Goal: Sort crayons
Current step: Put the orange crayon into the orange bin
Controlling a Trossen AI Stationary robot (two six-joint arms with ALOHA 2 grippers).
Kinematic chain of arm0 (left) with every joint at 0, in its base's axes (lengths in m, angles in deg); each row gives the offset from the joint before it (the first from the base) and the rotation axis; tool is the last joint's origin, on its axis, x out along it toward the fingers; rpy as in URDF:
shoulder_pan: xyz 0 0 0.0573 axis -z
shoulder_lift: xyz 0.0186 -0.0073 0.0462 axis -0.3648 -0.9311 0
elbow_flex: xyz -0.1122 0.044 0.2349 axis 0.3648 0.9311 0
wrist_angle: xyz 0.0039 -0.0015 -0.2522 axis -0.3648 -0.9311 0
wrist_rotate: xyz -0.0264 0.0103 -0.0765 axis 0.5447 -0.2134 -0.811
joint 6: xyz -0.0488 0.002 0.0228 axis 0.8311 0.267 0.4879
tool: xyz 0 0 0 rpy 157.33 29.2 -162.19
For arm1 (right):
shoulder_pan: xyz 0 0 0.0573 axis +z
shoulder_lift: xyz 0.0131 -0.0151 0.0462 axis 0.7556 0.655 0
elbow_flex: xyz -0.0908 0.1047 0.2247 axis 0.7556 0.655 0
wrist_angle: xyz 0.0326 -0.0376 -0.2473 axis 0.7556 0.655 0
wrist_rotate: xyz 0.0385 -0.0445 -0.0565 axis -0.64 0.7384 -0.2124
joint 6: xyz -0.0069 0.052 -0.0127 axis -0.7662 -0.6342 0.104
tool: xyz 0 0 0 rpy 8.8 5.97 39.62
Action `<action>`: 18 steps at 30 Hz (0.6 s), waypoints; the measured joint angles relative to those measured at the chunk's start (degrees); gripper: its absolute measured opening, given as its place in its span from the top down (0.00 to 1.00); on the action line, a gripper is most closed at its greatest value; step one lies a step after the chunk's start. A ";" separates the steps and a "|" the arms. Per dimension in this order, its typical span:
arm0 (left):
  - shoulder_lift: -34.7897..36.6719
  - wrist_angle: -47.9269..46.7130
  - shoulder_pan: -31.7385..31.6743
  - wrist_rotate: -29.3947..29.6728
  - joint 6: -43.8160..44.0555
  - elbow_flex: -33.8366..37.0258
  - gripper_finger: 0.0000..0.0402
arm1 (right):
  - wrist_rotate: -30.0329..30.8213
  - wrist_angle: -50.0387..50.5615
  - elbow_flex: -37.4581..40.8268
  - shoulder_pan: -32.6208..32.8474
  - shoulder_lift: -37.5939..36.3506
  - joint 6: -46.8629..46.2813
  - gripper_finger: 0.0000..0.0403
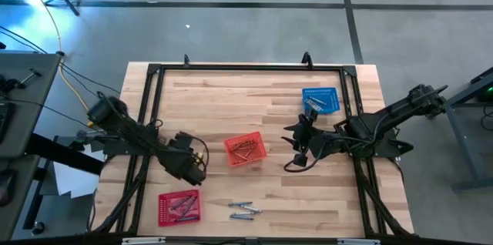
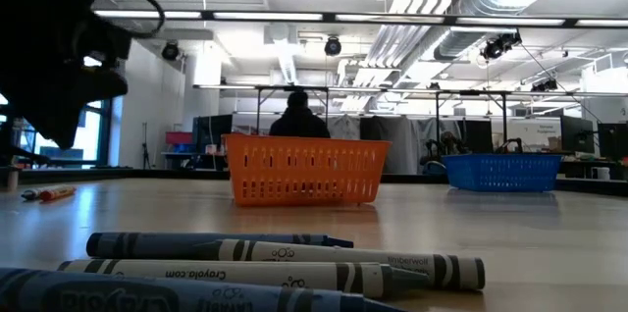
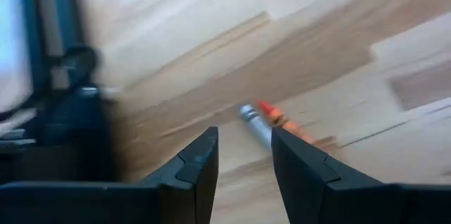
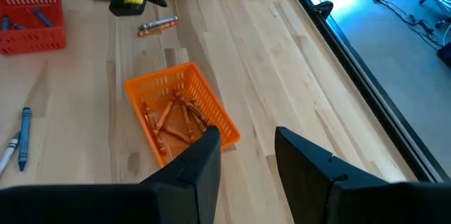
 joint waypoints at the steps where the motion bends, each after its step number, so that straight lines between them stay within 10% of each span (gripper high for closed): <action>1: 2.30 2.34 0.00 0.36 0.33 1.76 0.70 | 0.00 0.00 0.00 0.00 0.00 -0.04 0.68; 9: 16.27 26.28 -0.12 5.91 -6.57 8.29 0.70 | -0.39 -0.17 0.00 0.00 0.00 -1.39 0.68; 18: 14.84 27.84 -0.87 2.54 -8.39 8.34 0.70 | -0.46 0.56 0.00 0.00 0.00 -1.37 0.68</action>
